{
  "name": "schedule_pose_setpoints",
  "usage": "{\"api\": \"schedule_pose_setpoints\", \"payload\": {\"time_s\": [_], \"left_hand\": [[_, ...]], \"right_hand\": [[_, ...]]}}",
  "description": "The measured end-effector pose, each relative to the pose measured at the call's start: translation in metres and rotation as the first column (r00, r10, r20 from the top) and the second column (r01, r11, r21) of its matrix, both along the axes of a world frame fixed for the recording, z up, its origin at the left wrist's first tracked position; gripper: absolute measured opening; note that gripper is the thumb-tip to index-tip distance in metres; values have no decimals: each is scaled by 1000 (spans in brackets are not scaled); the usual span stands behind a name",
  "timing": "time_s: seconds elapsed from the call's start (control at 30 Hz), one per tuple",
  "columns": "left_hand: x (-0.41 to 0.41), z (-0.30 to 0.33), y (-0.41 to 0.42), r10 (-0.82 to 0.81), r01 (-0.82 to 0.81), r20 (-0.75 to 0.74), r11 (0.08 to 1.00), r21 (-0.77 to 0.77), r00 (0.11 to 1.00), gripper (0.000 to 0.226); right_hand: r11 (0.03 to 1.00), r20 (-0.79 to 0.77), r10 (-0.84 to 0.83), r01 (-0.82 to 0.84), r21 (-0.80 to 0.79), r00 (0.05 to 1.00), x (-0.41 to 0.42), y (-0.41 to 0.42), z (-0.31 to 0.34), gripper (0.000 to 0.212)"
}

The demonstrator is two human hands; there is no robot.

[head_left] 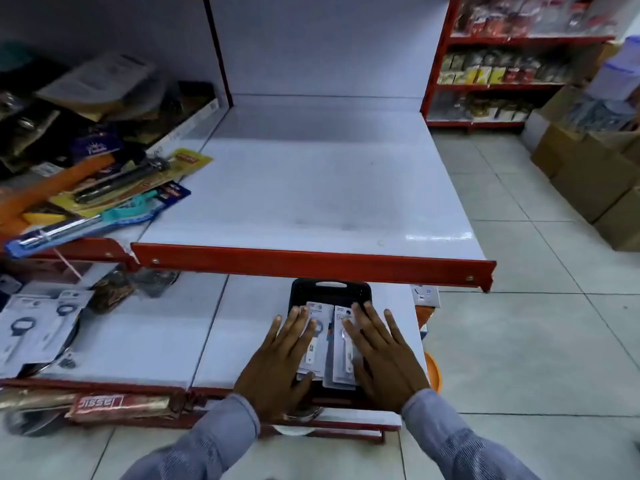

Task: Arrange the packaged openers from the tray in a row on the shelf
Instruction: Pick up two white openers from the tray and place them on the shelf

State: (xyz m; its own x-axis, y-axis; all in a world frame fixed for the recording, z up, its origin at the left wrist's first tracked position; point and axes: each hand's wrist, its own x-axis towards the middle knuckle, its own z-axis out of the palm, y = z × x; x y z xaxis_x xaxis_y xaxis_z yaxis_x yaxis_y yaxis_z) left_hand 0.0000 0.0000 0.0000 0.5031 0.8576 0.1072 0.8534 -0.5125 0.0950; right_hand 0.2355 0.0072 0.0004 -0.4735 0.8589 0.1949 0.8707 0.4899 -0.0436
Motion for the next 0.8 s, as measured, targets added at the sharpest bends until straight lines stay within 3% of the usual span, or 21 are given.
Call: {"api": "schedule_pose_setpoints", "payload": {"time_s": [0.07, 0.13, 0.23, 0.33, 0.47, 0.57, 0.63, 0.7, 0.8], "left_hand": [[3, -11, 25, -18, 3, -64, 977, -214, 998, 94], [7, -11, 58, -64, -8, -163, 915, -403, 984, 102], [19, -20, 103, -150, 1, -252, 862, -507, 956, 115], [27, -30, 132, -202, -28, -332, 818, -575, 922, 123], [31, -40, 150, -228, -33, -379, 821, -571, 897, 138], [30, -39, 152, -190, -19, -331, 843, -537, 924, 142], [29, -31, 149, -135, -19, -275, 869, -494, 952, 144], [26, -19, 141, -65, -31, -203, 899, -437, 977, 129], [15, 0, 116, 46, -47, -11, 938, -345, 999, 82]], "right_hand": [[972, 23, -27, 32, -235, 999, -4, 23, -13, 88], [906, 171, 3, 69, -418, 985, -6, 50, -18, 106], [857, 337, 84, 105, -505, 938, -15, 91, -30, 133], [827, 405, 108, 144, -543, 908, -21, 111, -31, 142], [868, 327, 48, 122, -480, 944, -24, 118, -33, 114], [873, 286, 11, 131, -470, 958, -21, 119, -33, 123], [876, 253, -20, 139, -462, 967, -20, 117, -26, 111], [866, 149, -93, 153, -476, 985, -17, 110, -12, 91], [865, -15, -176, 147, -480, 984, -16, 92, 14, 59]]}}
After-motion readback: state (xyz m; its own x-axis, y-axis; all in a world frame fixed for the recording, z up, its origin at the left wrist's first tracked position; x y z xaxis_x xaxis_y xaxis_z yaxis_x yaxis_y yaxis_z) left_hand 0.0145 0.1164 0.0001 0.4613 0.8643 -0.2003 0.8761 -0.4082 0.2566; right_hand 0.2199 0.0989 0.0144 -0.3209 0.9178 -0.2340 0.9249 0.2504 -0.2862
